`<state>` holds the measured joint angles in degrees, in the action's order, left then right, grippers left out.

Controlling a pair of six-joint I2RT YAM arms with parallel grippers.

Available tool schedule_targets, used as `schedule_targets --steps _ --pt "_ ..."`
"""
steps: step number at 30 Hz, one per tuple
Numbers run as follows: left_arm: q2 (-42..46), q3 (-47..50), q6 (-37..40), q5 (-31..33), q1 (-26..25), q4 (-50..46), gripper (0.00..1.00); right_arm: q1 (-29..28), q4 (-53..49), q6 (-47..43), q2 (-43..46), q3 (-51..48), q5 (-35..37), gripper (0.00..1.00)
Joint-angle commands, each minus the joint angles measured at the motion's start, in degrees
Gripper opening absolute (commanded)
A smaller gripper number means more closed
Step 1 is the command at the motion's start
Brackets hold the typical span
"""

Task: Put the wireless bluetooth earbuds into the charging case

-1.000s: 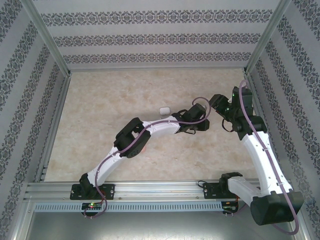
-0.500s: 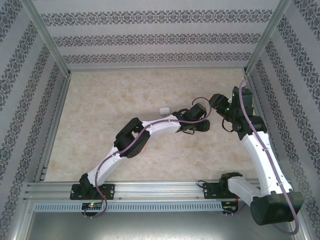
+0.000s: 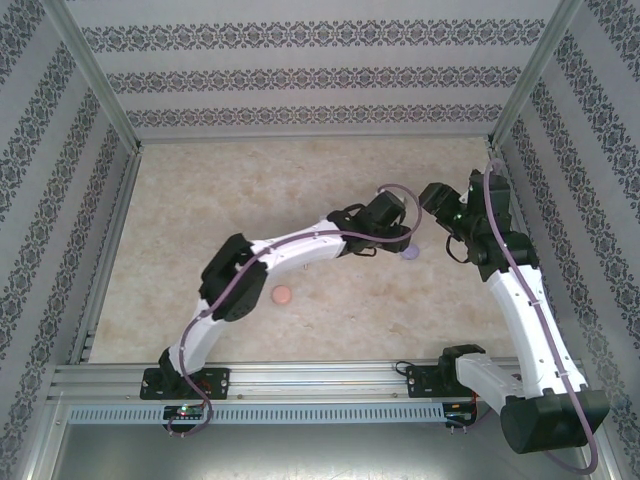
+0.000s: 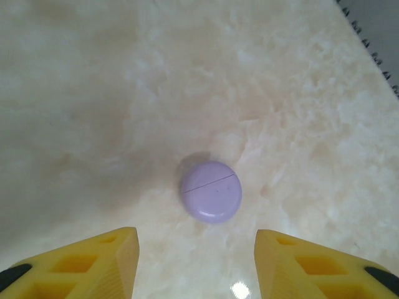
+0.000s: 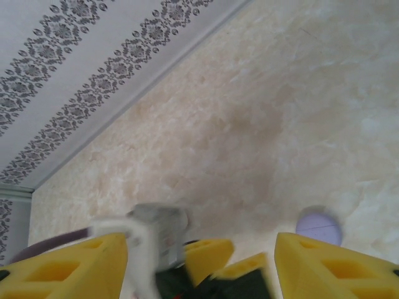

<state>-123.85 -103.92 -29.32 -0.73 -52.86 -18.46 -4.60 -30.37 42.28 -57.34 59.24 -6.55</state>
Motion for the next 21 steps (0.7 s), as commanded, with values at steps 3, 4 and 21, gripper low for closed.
schedule_targets --steps 3,4,21 --pt "17.9 12.9 7.7 10.4 0.8 7.3 0.55 -1.3 -2.9 -1.7 -1.4 1.1 -1.9 0.63" --pt "20.5 15.5 8.1 11.6 1.2 8.6 0.55 -2.2 -3.2 -2.0 -1.8 1.0 -1.7 0.63" --pt "54.6 56.6 1.8 14.2 19.2 16.6 0.72 -28.3 2.7 4.1 -12.9 -7.0 8.9 0.64"
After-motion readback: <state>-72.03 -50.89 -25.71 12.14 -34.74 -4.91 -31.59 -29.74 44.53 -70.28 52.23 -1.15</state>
